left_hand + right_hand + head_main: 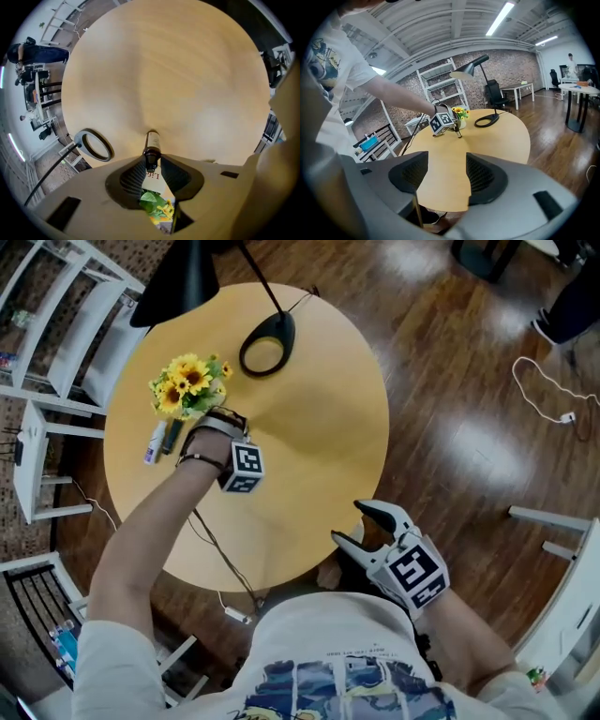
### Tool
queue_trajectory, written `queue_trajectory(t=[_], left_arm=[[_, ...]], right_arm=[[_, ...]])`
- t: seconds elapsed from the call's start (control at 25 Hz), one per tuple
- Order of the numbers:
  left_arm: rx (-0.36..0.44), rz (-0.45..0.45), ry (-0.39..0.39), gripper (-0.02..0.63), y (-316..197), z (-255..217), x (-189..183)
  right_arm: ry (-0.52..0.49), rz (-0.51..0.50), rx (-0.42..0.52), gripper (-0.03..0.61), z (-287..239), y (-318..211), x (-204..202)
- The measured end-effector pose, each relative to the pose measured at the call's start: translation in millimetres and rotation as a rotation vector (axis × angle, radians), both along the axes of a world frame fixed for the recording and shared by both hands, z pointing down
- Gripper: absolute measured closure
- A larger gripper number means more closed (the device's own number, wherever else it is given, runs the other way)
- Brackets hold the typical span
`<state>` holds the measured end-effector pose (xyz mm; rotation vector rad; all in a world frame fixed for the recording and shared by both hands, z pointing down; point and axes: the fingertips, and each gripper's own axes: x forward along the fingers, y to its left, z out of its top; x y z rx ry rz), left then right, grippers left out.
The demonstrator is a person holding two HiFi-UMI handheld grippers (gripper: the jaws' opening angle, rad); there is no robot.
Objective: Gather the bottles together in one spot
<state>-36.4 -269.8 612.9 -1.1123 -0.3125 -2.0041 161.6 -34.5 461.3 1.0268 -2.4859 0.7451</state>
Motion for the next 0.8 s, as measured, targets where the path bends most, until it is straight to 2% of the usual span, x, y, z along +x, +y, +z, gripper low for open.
queue_trajectory(t=[0.28,0.52,0.76,0.8], left_arm=[[-0.022,-0.025,-0.05,0.512,-10.1,2.0,-0.3],[-0.015,0.01,-0.131,0.508,-6.0,3.3,2.6],[-0.022,-0.034,-0.11,0.502,-5.3,2.2,5.3],[-0.022,-0.036,-0.107,0.482,-4.9,1.6,5.8]], right_arm=[[-0.027,0.013,0.0,0.304,4.8,-10.7,13.3],[-0.037,0.013,-0.011,0.304,8.0,-1.8,24.5],[-0.032,0.035,-0.021,0.304,10.4,1.6,35.8],[-0.03,0.035,-0.02,0.304,10.6,1.7,36.8]])
